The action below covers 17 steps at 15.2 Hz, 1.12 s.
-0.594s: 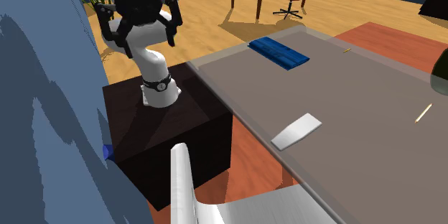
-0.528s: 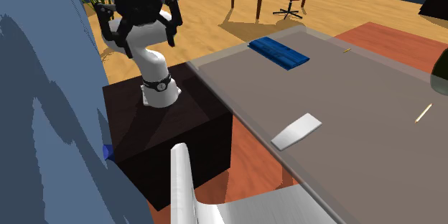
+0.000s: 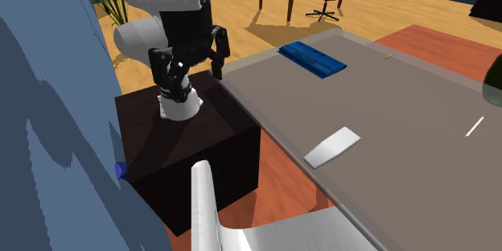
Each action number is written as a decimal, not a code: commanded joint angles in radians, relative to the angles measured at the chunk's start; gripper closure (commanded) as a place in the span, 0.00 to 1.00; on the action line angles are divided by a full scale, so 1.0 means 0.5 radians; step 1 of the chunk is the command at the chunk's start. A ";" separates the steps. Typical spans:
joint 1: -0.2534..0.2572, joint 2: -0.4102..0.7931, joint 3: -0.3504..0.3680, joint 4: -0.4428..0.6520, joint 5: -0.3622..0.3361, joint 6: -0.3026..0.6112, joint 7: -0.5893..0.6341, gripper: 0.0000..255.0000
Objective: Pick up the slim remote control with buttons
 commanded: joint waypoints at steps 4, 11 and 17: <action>0.132 0.346 0.003 0.091 0.032 0.258 -0.255 0.00; 0.290 0.786 0.048 0.264 0.086 0.524 -0.602 0.00; 0.399 1.133 0.130 0.438 0.119 0.696 -0.880 0.00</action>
